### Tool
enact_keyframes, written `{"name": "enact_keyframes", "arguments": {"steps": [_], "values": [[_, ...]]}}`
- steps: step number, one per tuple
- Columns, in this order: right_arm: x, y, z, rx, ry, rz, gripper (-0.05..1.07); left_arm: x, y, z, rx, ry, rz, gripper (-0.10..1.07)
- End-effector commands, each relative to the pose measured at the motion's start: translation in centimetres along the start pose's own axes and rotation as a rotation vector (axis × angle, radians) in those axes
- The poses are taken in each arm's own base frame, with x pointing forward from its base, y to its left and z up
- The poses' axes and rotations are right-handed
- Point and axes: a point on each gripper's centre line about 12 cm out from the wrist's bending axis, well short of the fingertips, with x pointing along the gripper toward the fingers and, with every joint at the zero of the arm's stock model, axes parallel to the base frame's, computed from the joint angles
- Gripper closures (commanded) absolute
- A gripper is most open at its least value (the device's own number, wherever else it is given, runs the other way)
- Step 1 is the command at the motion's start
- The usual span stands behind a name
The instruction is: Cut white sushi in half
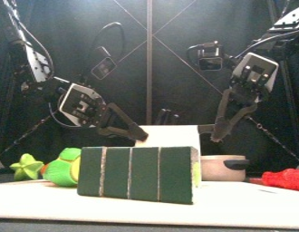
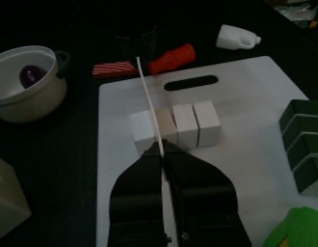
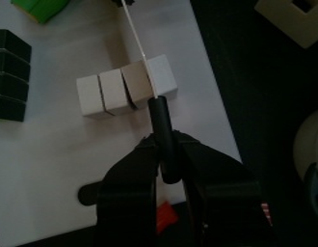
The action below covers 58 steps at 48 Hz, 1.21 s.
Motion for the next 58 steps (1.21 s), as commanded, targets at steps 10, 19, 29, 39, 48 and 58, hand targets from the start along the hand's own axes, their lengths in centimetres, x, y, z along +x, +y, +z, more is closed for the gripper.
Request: {"name": "enact_keyframes", "arguments": {"steps": [10, 19, 29, 39, 48, 58], "values": [[-0.16, -0.52, 0.49, 0.020, -0.011, -0.013, 0.62, 0.32, -0.88, 0.50, 0.006, -0.005, -0.019, 0.68], [-0.15, -0.46, 0.34, 0.018, -0.007, -0.011, 0.62, 0.37, -0.79, 0.15, 0.002, 0.030, -0.013, 0.68], [0.02, -0.34, 0.25, 0.018, -0.002, -0.010, 0.62, 0.39, -0.80, -0.01, 0.002, 0.041, -0.013, 0.68], [0.26, -0.23, 0.15, 0.015, 0.005, -0.011, 0.62, 0.36, -0.97, 0.00, 0.002, 0.042, -0.017, 0.68], [0.03, 0.11, 0.41, 0.012, -0.005, -0.002, 0.62, 0.33, -1.11, 0.17, 0.006, 0.039, -0.021, 0.68], [-0.08, 0.24, 0.47, 0.010, -0.007, 0.000, 0.62, 0.25, -1.24, 0.54, 0.009, 0.028, -0.023, 0.68]]}}
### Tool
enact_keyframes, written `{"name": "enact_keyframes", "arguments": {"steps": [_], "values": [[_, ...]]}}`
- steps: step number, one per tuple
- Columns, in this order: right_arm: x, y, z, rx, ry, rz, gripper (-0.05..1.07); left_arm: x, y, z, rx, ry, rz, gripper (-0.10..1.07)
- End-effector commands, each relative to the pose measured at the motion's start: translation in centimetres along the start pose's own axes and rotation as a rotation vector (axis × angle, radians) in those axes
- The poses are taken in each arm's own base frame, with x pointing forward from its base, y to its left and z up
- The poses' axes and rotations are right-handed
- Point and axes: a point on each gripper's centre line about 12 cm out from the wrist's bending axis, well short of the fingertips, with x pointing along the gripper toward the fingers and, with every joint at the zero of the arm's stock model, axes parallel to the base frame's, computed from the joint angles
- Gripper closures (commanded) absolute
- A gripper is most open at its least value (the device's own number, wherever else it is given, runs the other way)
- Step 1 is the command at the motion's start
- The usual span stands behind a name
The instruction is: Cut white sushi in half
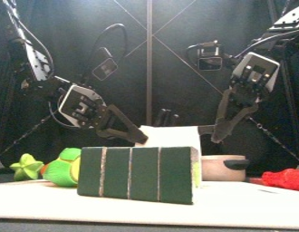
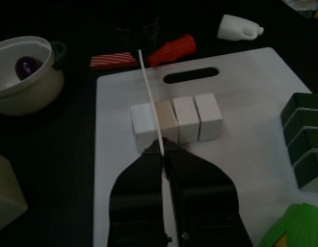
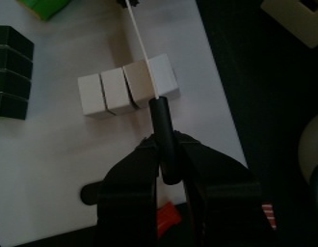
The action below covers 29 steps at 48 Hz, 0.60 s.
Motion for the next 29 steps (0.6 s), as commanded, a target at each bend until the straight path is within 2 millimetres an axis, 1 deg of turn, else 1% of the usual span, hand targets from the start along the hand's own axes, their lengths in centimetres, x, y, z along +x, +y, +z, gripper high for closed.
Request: {"name": "enact_keyframes", "arguments": {"steps": [1, 20, 29], "values": [[-0.33, -0.22, 0.52, 0.017, -0.013, -0.007, 0.62, -0.06, -0.98, 0.83, 0.018, -0.024, -0.026, 0.68], [0.25, -0.38, 0.04, 0.015, 0.009, -0.018, 0.62, 0.25, -0.93, 0.16, 0.010, -0.003, -0.023, 0.68], [0.43, -0.43, 0.19, 0.015, 0.009, -0.020, 0.62, 0.27, -0.64, -0.02, -0.010, 0.015, -0.002, 0.68]]}}
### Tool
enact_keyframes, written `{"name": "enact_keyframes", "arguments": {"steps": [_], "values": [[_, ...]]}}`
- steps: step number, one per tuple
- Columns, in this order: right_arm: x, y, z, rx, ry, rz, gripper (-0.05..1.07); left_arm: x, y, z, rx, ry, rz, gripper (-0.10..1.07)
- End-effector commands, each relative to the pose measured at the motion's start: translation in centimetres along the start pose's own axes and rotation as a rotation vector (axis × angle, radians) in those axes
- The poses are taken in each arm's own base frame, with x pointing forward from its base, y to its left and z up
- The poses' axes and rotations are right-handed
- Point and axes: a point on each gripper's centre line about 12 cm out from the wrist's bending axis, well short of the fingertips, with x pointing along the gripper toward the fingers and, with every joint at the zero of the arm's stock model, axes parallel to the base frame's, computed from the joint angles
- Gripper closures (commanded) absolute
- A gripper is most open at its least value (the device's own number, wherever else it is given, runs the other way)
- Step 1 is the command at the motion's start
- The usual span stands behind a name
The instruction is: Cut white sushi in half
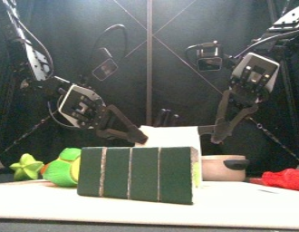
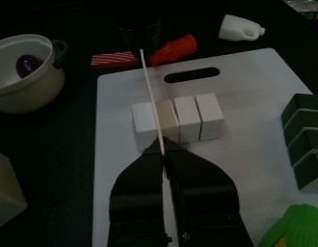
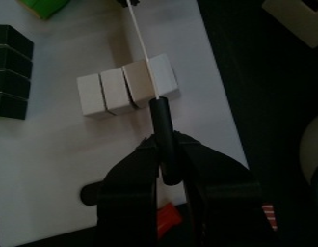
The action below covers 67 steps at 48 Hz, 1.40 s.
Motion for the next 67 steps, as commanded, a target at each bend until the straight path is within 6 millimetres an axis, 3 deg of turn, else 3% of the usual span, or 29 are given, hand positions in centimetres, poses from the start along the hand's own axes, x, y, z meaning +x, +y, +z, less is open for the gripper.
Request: {"name": "enact_keyframes", "arguments": {"steps": [1, 16, 29, 42, 55, 67], "values": [[0.3, -0.5, 0.3, 0.017, 0.004, -0.020, 0.62, 0.2, -0.6, 0.2, 0.007, 0.006, -0.012, 0.68], [0.0, -0.4, 0.8, 0.015, -0.013, -0.016, 0.62, 0.2, -0.3, 0.9, 0.001, -0.009, 0.002, 0.68], [-2.6, 0.3, 2.3, 0.028, -0.083, 0.002, 0.62, -1.0, -1.0, 3.5, 0.020, -0.084, -0.010, 0.68], [-2.4, 1.6, 1.4, 0.003, -0.059, 0.030, 0.62, -0.7, -2.4, 2.8, 0.026, -0.063, -0.047, 0.68], [-1.1, 1.7, 0.5, 0.013, -0.004, 0.016, 0.62, 0.1, -2.9, 1.5, 0.018, -0.023, -0.060, 0.68], [-0.8, 1.6, 0.3, 0.012, 0.004, 0.011, 0.62, 0.1, -2.8, 1.5, 0.007, -0.023, -0.051, 0.68]]}}
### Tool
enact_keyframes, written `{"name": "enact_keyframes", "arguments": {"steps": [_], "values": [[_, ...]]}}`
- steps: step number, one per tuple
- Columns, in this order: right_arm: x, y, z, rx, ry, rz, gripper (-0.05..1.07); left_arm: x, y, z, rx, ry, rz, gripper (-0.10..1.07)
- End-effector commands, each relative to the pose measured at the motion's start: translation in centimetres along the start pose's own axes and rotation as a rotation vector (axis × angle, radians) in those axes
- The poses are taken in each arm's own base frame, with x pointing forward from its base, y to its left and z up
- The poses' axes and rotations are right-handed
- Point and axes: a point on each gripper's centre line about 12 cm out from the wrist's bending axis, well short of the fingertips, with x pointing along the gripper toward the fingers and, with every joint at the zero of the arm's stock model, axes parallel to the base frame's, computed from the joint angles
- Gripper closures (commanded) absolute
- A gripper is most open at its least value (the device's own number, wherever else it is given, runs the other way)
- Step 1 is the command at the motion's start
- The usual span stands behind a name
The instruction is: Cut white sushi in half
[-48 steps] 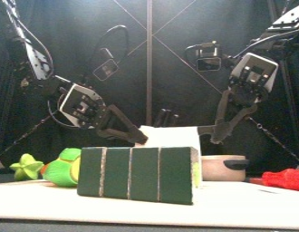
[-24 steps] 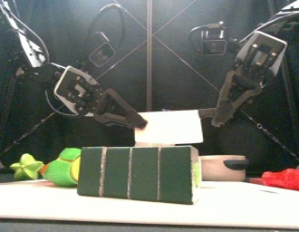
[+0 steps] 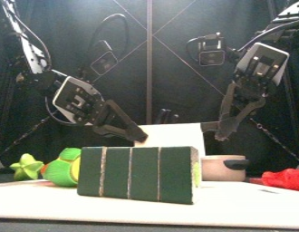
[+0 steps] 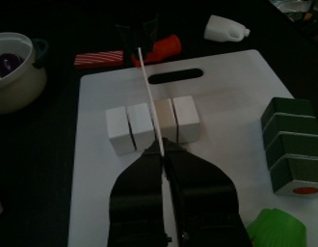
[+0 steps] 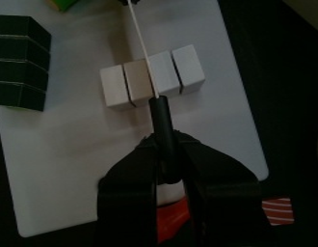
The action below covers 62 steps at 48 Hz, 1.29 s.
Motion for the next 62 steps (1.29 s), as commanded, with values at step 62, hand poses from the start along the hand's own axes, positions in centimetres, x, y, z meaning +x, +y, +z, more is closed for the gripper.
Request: {"name": "enact_keyframes", "arguments": {"steps": [62], "values": [[3.3, 0.0, -1.4, 0.010, 0.102, -0.048, 0.62, 2.8, -0.7, -3.4, -0.039, 0.176, 0.000, 0.68]]}}
